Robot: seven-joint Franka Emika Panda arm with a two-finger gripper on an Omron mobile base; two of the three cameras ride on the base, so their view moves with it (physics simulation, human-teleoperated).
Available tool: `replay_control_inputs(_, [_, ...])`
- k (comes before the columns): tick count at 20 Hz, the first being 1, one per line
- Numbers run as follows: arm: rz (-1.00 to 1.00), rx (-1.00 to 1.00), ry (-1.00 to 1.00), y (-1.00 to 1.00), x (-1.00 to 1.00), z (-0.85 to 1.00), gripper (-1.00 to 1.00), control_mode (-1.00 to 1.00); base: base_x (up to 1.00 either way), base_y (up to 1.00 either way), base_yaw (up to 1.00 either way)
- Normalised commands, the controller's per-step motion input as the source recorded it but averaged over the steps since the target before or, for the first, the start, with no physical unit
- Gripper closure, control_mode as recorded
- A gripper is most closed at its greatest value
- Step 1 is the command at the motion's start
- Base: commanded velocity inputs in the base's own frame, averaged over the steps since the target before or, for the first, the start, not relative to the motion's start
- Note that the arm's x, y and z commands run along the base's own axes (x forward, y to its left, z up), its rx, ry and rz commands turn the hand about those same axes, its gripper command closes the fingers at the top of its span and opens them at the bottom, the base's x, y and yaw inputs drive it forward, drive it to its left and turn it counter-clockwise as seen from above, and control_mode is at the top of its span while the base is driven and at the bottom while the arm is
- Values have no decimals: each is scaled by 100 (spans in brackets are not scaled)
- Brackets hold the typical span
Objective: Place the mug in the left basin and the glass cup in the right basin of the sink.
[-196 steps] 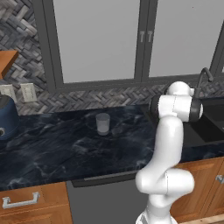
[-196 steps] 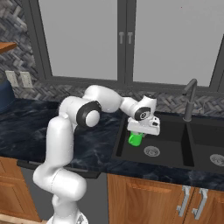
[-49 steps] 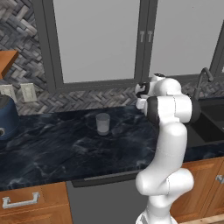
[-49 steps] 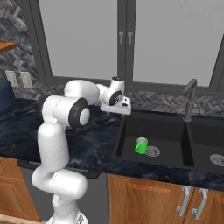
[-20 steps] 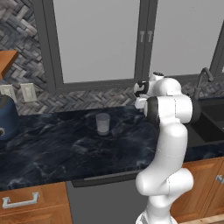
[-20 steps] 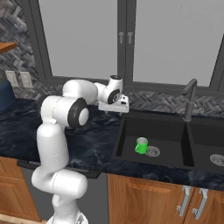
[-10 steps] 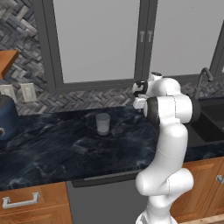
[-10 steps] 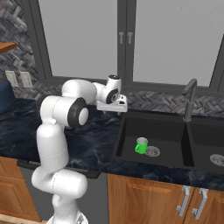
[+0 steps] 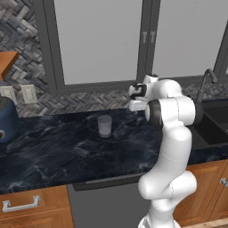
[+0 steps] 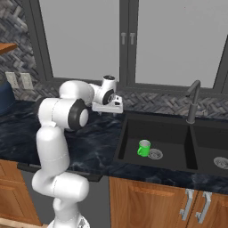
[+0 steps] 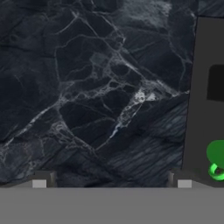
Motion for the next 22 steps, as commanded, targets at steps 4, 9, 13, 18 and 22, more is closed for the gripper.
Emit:
replay_control_inputs(4, [0, 0, 0, 33, 0, 0, -100, -100, 0, 0, 0])
replay_control_inputs(9, [0, 0, 0, 31, 0, 7, -100, -100, 0, 0, 0])
replay_control_inputs(13, [0, 0, 0, 21, -7, 11, -100, -100, 0, 0, 0])
replay_control_inputs(18, [0, 0, 2, 19, -11, 16, -100, -100, 0, 0, 0])
replay_control_inputs(22, [0, 0, 5, 27, -17, 7, -100, -100, 0, 0, 0])
